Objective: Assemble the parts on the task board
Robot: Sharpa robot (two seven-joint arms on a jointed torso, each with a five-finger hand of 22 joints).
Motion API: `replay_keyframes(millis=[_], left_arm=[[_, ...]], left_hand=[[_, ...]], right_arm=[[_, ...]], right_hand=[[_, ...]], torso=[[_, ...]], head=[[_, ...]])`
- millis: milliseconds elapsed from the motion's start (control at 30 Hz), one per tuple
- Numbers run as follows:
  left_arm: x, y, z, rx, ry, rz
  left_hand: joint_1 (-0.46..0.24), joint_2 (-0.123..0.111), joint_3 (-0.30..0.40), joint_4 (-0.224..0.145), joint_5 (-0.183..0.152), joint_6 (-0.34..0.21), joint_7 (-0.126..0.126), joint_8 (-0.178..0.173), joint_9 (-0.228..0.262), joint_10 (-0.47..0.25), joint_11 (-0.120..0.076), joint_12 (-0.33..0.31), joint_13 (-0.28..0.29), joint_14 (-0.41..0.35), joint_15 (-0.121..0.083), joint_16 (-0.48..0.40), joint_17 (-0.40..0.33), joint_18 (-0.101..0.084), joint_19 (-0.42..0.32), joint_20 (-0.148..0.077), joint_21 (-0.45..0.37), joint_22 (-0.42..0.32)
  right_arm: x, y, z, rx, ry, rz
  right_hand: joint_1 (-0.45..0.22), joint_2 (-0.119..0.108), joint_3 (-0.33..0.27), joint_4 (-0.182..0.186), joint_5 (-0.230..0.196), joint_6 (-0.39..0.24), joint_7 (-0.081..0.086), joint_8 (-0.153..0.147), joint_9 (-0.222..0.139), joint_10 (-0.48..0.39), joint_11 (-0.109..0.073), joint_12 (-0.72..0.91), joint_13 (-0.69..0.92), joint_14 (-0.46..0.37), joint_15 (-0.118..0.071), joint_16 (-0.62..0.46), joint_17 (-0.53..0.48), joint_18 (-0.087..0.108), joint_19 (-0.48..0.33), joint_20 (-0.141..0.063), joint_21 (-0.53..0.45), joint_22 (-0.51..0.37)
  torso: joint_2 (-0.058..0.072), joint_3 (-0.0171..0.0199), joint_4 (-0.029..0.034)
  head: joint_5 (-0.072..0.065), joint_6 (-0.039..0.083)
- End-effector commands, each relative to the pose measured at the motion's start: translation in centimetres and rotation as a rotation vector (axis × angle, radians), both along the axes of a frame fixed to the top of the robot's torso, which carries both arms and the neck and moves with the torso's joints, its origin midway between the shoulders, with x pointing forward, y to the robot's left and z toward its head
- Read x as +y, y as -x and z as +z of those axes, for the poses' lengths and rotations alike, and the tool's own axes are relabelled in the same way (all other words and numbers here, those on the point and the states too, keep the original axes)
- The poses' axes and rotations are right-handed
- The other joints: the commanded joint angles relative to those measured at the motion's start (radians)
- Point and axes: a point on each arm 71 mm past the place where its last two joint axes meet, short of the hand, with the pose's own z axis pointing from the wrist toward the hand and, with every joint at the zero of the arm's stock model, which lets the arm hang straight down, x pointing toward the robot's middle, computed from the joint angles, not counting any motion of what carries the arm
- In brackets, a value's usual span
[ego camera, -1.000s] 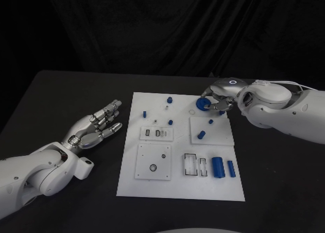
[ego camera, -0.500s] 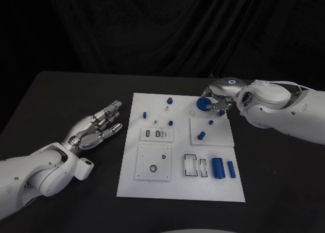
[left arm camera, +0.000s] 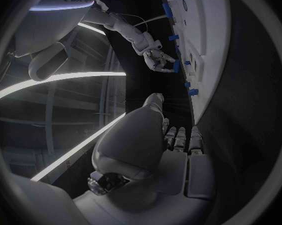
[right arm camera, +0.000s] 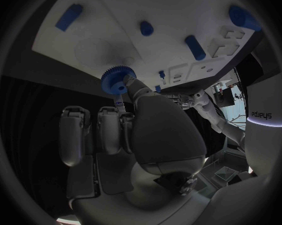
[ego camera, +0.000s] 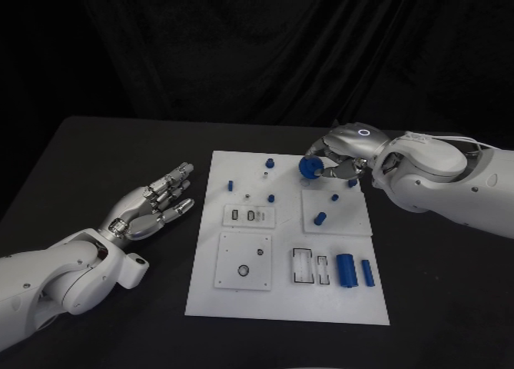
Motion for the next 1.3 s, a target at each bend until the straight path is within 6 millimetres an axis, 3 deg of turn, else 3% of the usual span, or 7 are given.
replay_keyframes(millis=[33,400,567,1033,1133,1300], left_arm=[[-0.2,0.4,1.1,-0.119,0.08,-0.048],[-0.4,0.3,1.0,-0.113,0.081,-0.056],[-0.5,0.2,1.0,-0.11,0.081,-0.059],[-0.5,0.3,0.9,-0.098,0.078,-0.062],[-0.5,0.3,0.9,-0.095,0.077,-0.062],[-0.5,0.3,0.9,-0.092,0.076,-0.063]], left_hand=[[-0.008,-0.004,0.002,0.006,0.003,0.0,-0.005,0.003,0.0,0.001,0.005,-0.005,-0.002,0.002,0.008,-0.004,-0.002,-0.008,-0.001,0.007,-0.004,-0.002],[-0.012,-0.004,0.002,0.009,0.002,-0.003,-0.005,0.003,0.0,0.0,0.007,-0.005,-0.002,0.002,0.018,-0.004,-0.002,-0.006,-0.001,0.019,-0.004,-0.002],[-0.012,-0.005,0.002,0.009,0.001,-0.004,-0.005,0.002,-0.001,0.0,0.007,-0.005,-0.002,0.002,0.021,-0.004,-0.002,-0.004,-0.001,0.024,-0.004,-0.002],[-0.012,-0.005,0.003,0.009,-0.002,-0.005,-0.004,0.002,-0.001,0.0,0.009,-0.005,-0.002,0.002,0.026,-0.004,-0.002,-0.002,-0.001,0.031,-0.004,-0.002],[-0.013,-0.005,0.004,0.009,-0.002,-0.005,-0.004,0.002,-0.001,0.0,0.011,-0.005,-0.002,0.002,0.029,-0.004,-0.002,0.0,-0.001,0.036,-0.004,-0.002],[-0.012,-0.006,0.004,0.008,-0.001,-0.006,-0.004,0.002,-0.001,0.0,0.014,-0.005,-0.002,0.002,0.032,-0.004,-0.002,0.001,-0.001,0.04,-0.004,-0.002]], right_arm=[[1.3,0.5,0.7,-0.032,-0.019,0.054],[5.6,0.1,0.5,0.015,0.031,0.143],[7.1,-0.7,0.0,0.044,0.068,0.153],[8.8,-2.4,-1.3,0.095,0.131,0.132],[9.1,-2.5,-1.3,0.097,0.136,0.135],[9.6,-2.6,-1.4,0.097,0.138,0.144]], right_hand=[[-0.007,0.008,0.001,0.01,-0.001,0.06,-0.065,0.259,0.288,0.068,-0.008,0.001,0.2,0.057,-0.006,-0.002,0.033,-0.009,0.043,-0.006,0.002,0.189],[-0.012,0.007,0.0,0.016,-0.004,0.043,-0.062,0.261,0.294,0.066,-0.008,-0.001,0.196,0.055,-0.007,-0.006,0.029,-0.008,0.042,-0.007,0.001,0.189],[-0.015,0.005,-0.001,0.018,-0.005,0.03,-0.059,0.259,0.296,0.063,-0.007,-0.005,0.192,0.055,-0.006,-0.007,0.027,-0.008,0.042,-0.007,0.0,0.189],[-0.018,0.005,-0.001,0.022,-0.016,-0.008,-0.049,0.243,0.295,0.052,0.0,-0.018,0.177,0.051,-0.001,-0.019,0.015,-0.006,0.037,-0.003,-0.009,0.184],[-0.019,0.005,0.0,0.024,-0.016,-0.026,-0.044,0.228,0.29,0.05,0.003,-0.021,0.174,0.051,0.001,-0.02,0.015,-0.005,0.035,-0.001,-0.011,0.183],[-0.023,0.0,0.006,0.03,-0.02,-0.083,-0.037,0.157,0.259,0.042,0.009,-0.031,0.162,0.05,0.007,-0.024,0.012,-0.004,0.033,0.006,-0.017,0.182]], torso=[[0.0,-0.0006,0.0004],[0.001,-0.0017,0.001],[0.001,-0.0006,0.0002],[0.002,0.0,0.0028],[0.002,-0.0004,0.0034],[0.003,0.0006,-0.0003]], head=[[-0.001,0.001],[-0.007,-0.004],[-0.007,-0.006],[-0.011,-0.014],[-0.009,-0.017],[-0.008,-0.016]])
